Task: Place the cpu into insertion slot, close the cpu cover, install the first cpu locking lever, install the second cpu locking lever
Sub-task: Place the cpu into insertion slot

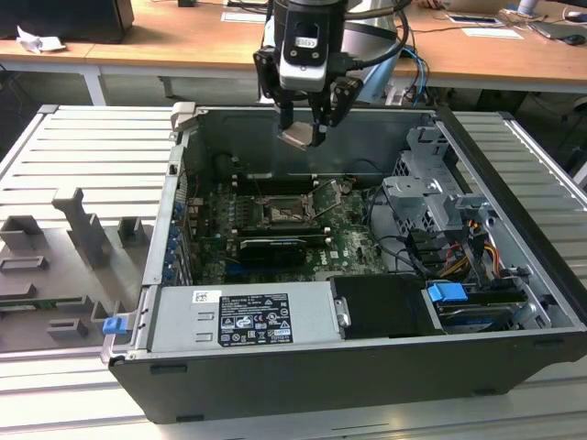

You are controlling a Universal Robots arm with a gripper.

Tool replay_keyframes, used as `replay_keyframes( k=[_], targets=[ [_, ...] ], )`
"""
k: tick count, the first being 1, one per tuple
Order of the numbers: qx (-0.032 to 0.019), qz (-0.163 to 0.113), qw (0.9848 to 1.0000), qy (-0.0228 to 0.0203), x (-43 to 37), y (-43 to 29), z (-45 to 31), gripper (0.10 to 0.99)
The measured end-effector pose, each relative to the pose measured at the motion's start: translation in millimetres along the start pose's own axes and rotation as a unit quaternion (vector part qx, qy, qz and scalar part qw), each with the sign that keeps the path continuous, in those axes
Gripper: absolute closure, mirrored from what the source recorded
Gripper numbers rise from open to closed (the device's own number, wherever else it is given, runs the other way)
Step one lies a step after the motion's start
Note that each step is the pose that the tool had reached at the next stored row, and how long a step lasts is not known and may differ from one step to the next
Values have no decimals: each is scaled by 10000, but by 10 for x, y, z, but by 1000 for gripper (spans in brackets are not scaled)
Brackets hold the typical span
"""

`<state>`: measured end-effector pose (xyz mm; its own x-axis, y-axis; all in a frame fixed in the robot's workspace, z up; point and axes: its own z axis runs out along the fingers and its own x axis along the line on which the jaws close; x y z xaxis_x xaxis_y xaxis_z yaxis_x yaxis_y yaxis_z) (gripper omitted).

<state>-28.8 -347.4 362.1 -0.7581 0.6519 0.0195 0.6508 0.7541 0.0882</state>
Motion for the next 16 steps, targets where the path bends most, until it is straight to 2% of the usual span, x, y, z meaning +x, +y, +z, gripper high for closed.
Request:
replay_keyframes(
  k=[7, 16],
  targets=[
    [-4, 284, 9996, -24, 0, -2, 20, 545],
    [-2, 445, 9990, -33, 0, -4, 44, 545]
  ],
)
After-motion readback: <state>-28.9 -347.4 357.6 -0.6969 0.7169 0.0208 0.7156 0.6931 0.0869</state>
